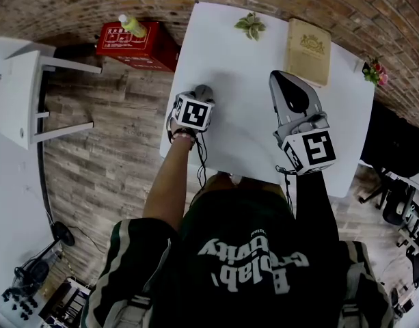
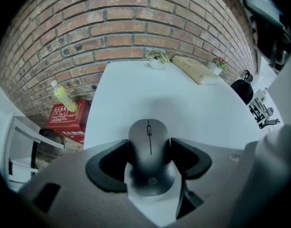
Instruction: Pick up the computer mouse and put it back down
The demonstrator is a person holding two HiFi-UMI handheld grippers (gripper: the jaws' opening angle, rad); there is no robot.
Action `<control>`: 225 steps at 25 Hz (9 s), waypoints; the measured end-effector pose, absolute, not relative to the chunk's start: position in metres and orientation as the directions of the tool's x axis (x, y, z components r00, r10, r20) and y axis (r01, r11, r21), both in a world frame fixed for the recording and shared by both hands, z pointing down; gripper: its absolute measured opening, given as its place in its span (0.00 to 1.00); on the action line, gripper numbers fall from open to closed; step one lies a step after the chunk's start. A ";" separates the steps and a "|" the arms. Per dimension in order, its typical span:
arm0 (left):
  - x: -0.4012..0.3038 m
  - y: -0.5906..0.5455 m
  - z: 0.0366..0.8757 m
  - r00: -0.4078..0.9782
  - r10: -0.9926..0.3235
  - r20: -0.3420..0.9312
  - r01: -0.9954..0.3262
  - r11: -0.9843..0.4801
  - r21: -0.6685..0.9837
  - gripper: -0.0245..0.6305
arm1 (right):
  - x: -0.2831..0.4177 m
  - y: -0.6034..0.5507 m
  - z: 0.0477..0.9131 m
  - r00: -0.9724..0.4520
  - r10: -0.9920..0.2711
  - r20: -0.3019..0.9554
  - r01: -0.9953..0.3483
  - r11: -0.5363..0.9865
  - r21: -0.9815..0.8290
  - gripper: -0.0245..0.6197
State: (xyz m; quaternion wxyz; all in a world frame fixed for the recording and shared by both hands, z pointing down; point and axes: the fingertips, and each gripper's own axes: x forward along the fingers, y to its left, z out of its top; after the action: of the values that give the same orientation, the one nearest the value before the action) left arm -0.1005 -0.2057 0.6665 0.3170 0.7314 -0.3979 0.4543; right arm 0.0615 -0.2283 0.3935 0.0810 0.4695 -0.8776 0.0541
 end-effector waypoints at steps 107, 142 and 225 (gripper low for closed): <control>-0.074 -0.182 0.526 0.499 -0.595 0.630 -0.771 -0.637 0.010 0.48 | 0.042 -0.178 0.321 -0.492 -0.869 0.052 -0.863 0.494 0.102 0.06; -0.068 -0.146 0.662 0.415 -0.395 0.819 -0.734 -0.677 0.045 0.50 | 0.067 -0.194 0.335 -0.462 -0.883 0.083 -0.878 0.468 0.096 0.06; -0.043 -0.061 0.282 0.215 -0.974 0.074 -0.957 -0.226 -0.183 0.04 | 0.131 -0.079 0.300 -0.609 -0.793 -0.027 -0.792 0.606 0.074 0.06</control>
State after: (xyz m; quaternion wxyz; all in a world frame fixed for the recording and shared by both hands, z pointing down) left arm -0.0426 -0.0611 0.2816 -0.0486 0.7780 -0.6204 0.0863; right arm 0.1308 -0.0792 0.2997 0.0040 0.4422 -0.8961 -0.0391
